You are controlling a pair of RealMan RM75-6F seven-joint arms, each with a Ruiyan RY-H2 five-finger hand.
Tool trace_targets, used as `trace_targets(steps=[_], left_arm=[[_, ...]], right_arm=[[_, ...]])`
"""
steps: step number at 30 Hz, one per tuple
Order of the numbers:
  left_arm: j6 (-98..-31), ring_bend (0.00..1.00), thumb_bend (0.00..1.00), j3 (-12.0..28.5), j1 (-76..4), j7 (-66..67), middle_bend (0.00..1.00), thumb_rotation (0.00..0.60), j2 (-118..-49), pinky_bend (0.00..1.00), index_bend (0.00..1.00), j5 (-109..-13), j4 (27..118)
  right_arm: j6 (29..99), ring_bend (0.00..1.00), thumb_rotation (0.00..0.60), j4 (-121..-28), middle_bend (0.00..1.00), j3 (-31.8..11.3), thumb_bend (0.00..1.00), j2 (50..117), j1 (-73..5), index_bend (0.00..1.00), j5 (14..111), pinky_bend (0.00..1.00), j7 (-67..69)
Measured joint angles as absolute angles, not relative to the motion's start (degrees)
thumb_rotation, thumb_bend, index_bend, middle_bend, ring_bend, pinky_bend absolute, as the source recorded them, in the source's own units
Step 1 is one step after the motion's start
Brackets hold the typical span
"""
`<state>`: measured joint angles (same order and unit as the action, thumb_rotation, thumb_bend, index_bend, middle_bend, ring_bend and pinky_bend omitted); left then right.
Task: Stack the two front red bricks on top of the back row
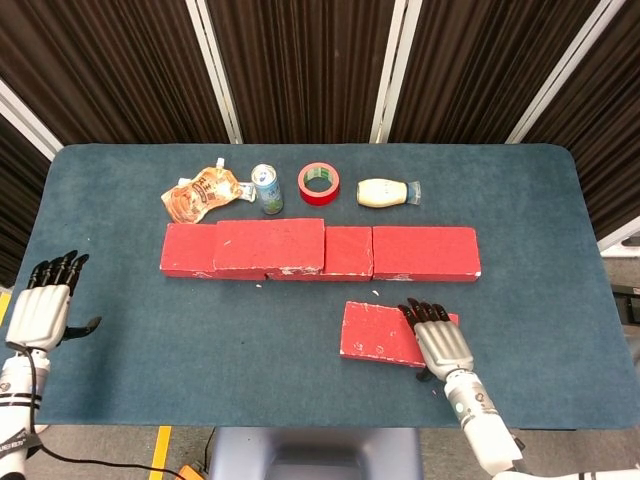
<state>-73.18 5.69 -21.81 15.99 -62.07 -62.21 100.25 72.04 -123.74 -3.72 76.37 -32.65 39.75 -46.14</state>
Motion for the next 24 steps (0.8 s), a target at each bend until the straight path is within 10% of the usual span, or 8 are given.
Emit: trace_targets(steps=[24], left_arm=[[-73.74,0.00,0.22,7.26,-20.05,13.91,0.00,0.600,-65.99,0.00,0.00,-64.72,95.40]], right_arm=[[69.12,0.00,0.600,-115.50,0.09,-3.57,0.00,80.01,-36.70,0.08,34.80,0.00,-43.31]])
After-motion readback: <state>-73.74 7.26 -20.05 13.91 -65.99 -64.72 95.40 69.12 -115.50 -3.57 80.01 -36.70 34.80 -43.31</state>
